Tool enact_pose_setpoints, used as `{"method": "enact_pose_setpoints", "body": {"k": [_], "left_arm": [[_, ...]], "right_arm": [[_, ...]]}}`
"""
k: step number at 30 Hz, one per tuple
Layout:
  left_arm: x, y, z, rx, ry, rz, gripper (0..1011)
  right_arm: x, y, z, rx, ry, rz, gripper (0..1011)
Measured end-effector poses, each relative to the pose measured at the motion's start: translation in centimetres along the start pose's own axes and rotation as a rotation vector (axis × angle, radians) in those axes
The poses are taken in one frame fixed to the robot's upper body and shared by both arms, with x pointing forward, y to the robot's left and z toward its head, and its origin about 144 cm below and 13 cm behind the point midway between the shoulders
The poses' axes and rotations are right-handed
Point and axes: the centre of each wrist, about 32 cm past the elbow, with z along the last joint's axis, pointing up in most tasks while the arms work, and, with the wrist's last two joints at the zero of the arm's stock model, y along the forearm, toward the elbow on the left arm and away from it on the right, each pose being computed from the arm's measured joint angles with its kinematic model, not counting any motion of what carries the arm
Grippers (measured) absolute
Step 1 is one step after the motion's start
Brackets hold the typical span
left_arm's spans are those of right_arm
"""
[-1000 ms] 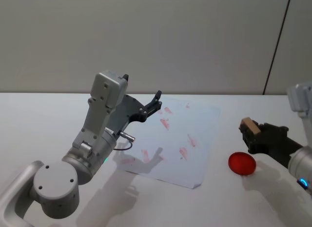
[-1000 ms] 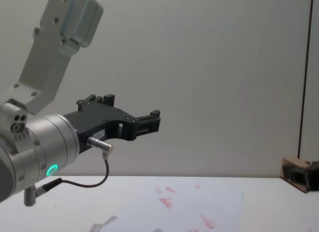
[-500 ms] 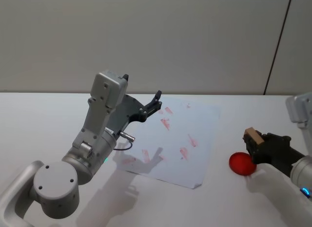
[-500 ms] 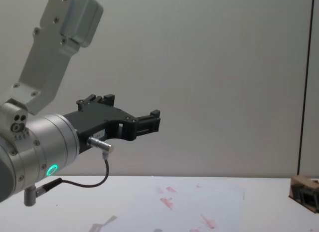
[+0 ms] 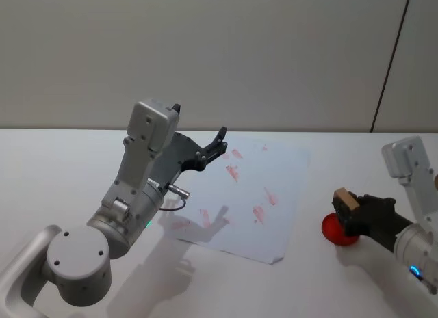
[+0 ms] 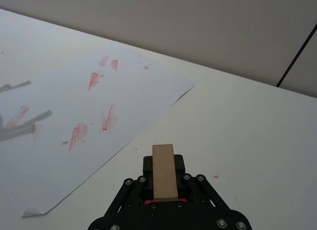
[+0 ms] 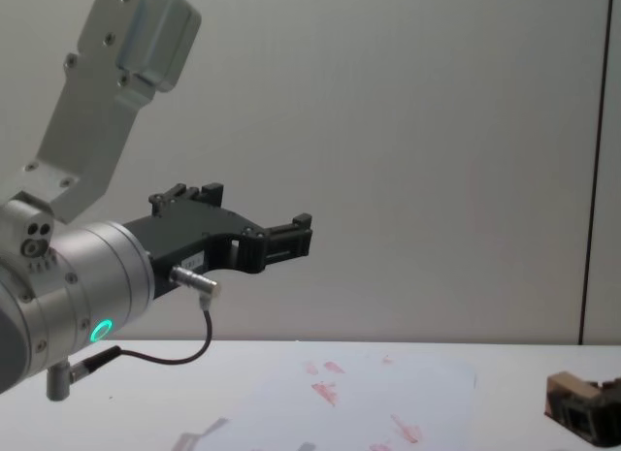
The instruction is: Use the one hand to pick up the stamp and affix it onto the A4 paper.
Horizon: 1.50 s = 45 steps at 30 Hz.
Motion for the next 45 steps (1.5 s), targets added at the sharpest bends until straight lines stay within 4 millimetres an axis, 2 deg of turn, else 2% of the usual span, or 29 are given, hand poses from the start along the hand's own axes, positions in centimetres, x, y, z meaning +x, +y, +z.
{"method": "enact_pose_setpoints", "body": {"k": [34,37,38,41,43,45], "left_arm": [[0.0,0.0,0.0,0.000,0.000,0.000,1003],[0.0,0.0,0.0,0.000,0.000,0.000,1003],[0.0,0.0,0.0,0.000,0.000,0.000,1003],[0.0,0.0,0.0,0.000,0.000,0.000,1003],[0.0,0.0,0.0,0.000,0.000,0.000,1003],[0.0,0.0,0.0,0.000,0.000,0.000,1003]], "right_arm": [[-0.4,0.5,-1.5,-0.062,-0.004,-0.022,229],[-0.4,0.5,-1.5,-0.063,-0.004,-0.022,326],[-0.4,0.5,-1.5,-0.063,-0.004,-0.022,326],[-0.5,0.5,-1.5,-0.064,-0.004,-0.023,471],[-0.5,0.5,-1.5,-0.064,-0.004,-0.023,508],[-0.5,0.5,-1.5,-0.064,-0.004,-0.024,590]]}}
